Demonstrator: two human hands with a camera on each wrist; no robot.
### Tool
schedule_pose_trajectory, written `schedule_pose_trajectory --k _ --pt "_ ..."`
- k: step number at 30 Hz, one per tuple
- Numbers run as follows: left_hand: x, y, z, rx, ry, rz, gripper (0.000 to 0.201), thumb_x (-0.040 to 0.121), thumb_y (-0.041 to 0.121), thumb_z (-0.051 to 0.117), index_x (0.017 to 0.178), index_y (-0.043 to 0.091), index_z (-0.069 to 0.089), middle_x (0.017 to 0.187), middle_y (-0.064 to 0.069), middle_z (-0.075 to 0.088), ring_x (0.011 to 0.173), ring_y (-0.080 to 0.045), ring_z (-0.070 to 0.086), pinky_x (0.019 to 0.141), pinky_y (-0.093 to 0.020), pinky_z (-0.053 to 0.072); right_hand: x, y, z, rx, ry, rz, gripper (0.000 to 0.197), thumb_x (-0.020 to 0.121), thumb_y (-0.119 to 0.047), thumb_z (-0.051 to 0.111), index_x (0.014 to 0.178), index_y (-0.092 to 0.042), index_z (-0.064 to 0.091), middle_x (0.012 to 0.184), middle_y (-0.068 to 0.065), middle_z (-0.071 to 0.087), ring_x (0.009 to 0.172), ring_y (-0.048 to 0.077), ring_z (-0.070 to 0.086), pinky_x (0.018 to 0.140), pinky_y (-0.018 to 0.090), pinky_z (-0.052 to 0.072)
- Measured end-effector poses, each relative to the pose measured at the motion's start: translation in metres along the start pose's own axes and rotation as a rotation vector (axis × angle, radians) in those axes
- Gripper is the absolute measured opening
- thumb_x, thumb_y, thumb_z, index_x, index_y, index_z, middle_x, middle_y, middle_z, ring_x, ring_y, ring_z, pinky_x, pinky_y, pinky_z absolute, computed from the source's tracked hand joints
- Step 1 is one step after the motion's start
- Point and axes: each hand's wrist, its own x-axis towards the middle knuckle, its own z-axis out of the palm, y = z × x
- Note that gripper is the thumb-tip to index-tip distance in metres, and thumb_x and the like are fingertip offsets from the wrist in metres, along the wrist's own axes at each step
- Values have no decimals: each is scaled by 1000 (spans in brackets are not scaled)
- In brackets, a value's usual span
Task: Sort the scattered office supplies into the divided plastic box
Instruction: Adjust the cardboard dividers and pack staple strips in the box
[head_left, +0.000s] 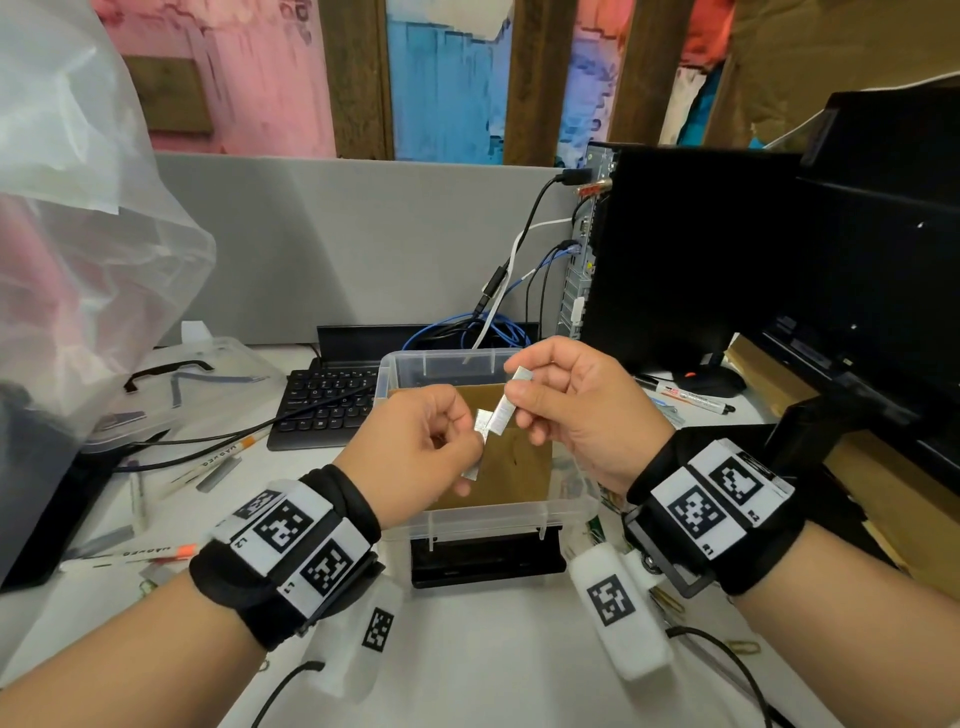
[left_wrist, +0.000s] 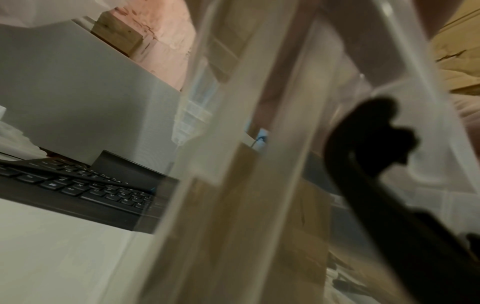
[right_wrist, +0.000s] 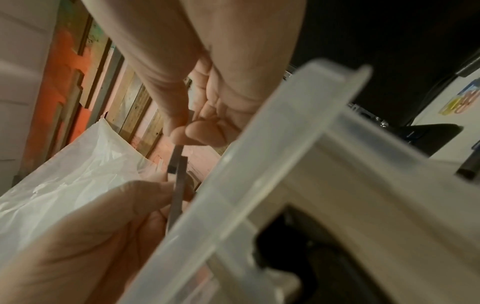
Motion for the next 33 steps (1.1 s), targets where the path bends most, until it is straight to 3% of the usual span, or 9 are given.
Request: schedule_pose_trajectory --k 5,8,13,16,22,25,27,30,33 --pt "-2 1 1 -25 -35 27 14 91 8 58 77 9 56 65 -4 66 59 -19 67 42 -8 37 3 1 -2 -73 19 -8 15 87 2 62 94 -10 55 65 -2 65 60 12 61 50 23 47" --pt "-1 0 -1 -47 -69 34 10 89 12 63 84 6 57 72 -9 69 64 -20 69 43 -16 43 4 1 -3 -121 34 -6 15 87 1 62 94 -11 55 65 -2 63 59 11 60 50 23 47" --pt "1 -2 -6 -138 -118 21 12 86 11 66 90 3 57 70 -5 68 65 -18 69 47 -24 51 2 -5 -1 -266 -20 -10 16 86 2 62 94 -11 58 84 4 60 64 13 64 53 22 52" --pt "2 -3 -5 -152 -122 18 11 87 9 65 91 2 57 70 -4 68 64 -18 69 48 -24 51 1 -10 3 -374 -82 -26 16 85 3 64 93 -11 60 84 2 56 64 13 64 54 22 53" --pt "2 -5 -5 -193 -104 23 10 88 8 63 93 4 56 70 -3 68 63 -19 67 47 -25 51 0 -12 6 -485 -108 -55 19 85 2 64 97 -13 64 88 6 62 69 20 68 60 31 57" --pt "2 -4 -4 -211 -84 21 12 89 7 62 95 0 54 71 -11 66 61 -20 66 47 -25 51 -2 -10 9 -608 -84 -102 24 84 -1 65 101 -18 68 92 0 64 73 22 69 67 37 59" --pt "2 -4 -4 -215 -62 19 14 90 7 61 95 -2 53 71 -16 65 59 -20 66 47 -26 52 -4 -10 11 -721 -111 -180 29 81 -4 67 106 -19 68 94 -6 60 75 15 66 69 30 57" --pt "2 -4 -5 -230 -33 18 11 90 7 60 92 -2 54 61 -11 61 50 -18 61 45 -24 50 -8 -16 14 -906 -212 -221 46 74 -17 75 118 -20 61 96 -17 47 81 5 58 69 16 45" --pt "3 -4 -6 -241 -13 18 11 90 9 60 90 -1 56 52 -8 56 42 -15 54 42 -23 46 -9 -19 19 -1125 -254 -244 58 74 -30 76 126 -22 50 106 -16 38 85 1 43 80 19 42"
